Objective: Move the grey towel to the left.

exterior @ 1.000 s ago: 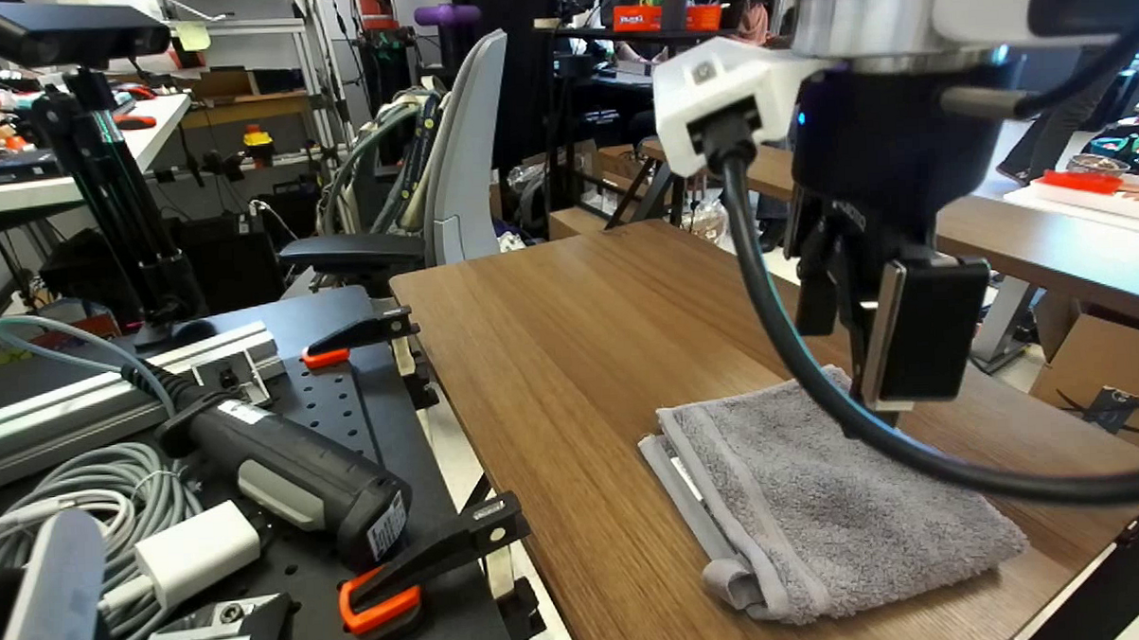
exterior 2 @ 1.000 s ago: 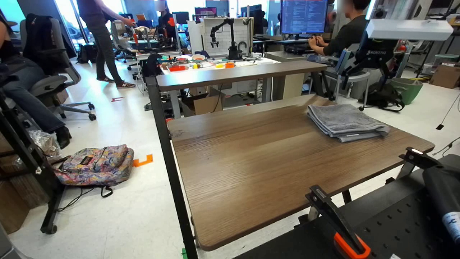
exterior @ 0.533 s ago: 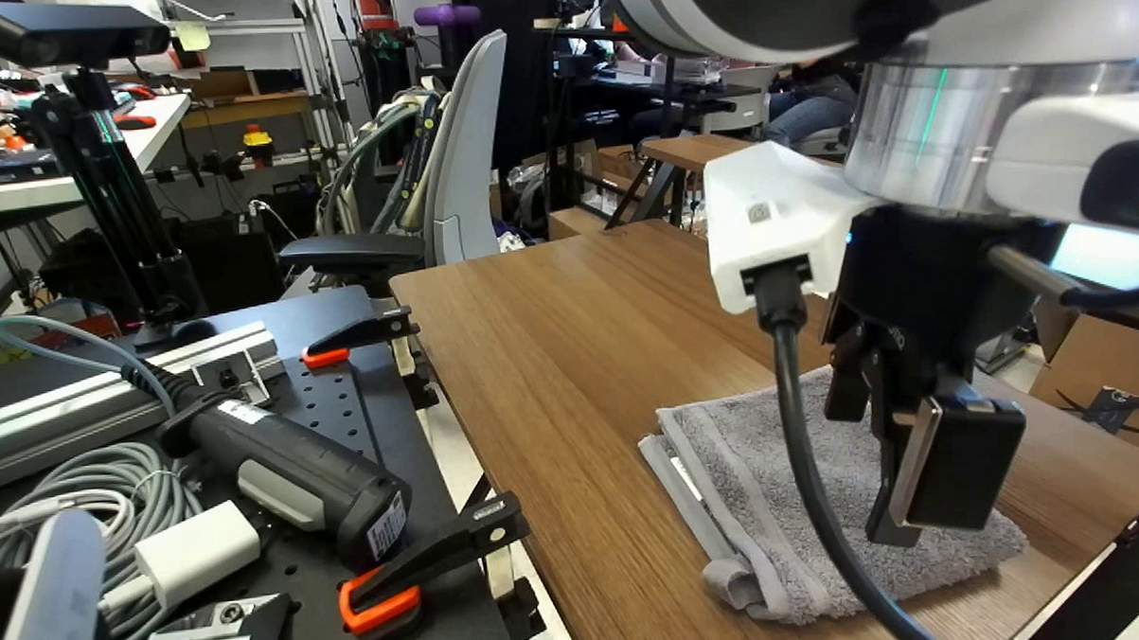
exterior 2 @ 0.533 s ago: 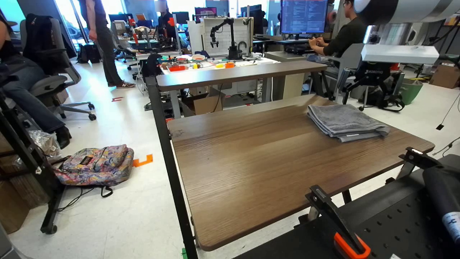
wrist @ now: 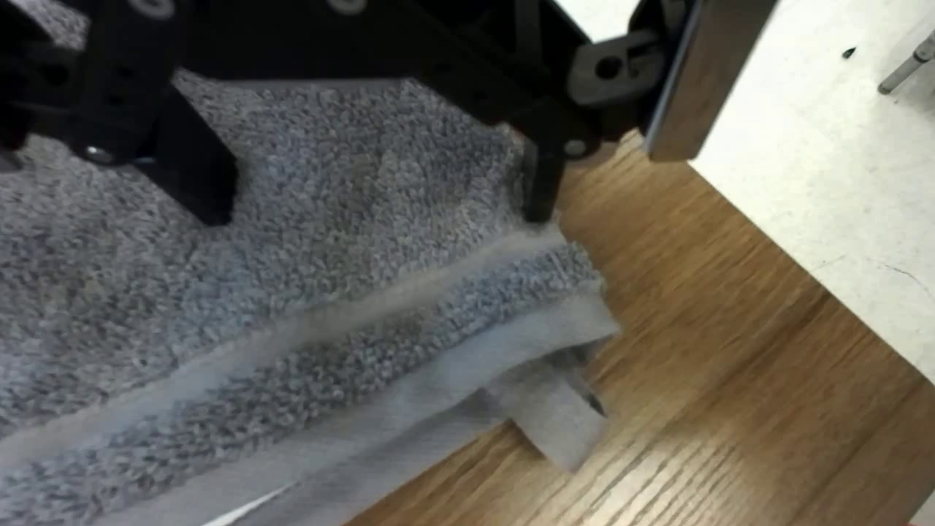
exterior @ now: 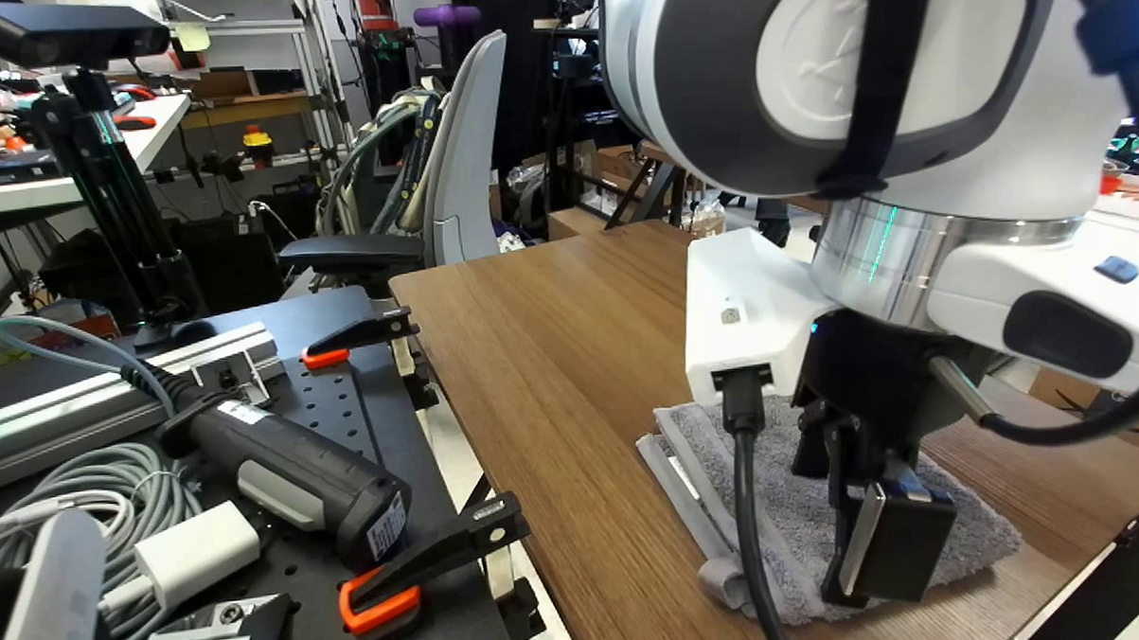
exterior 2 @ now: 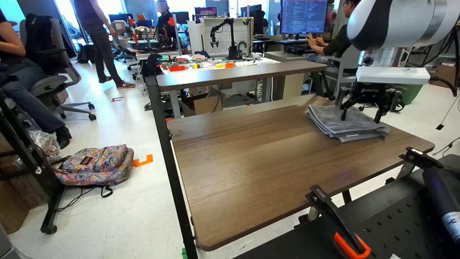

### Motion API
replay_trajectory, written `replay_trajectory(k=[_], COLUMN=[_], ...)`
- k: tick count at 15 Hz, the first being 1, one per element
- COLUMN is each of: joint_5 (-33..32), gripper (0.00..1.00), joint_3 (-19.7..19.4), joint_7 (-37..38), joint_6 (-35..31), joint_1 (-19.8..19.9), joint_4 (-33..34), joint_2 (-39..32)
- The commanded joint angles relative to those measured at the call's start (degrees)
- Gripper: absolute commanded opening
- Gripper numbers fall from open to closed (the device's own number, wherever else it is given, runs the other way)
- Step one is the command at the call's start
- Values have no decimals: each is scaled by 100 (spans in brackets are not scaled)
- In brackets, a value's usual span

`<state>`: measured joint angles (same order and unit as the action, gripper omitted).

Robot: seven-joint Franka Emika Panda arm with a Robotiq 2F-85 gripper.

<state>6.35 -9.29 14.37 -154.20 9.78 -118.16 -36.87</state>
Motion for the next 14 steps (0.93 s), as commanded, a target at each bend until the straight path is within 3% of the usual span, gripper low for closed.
replay_trajectory(k=[1, 7, 14], joint_5=[151, 147, 168], gripper=[100, 100, 100], joint_3=[72, 291, 583], joint_7=[68, 248, 881], joint_6=[-212, -289, -215], joint_1=[-135, -583, -1444], joint_4=[-9, -252, -242], joint_2=[-153, -93, -265])
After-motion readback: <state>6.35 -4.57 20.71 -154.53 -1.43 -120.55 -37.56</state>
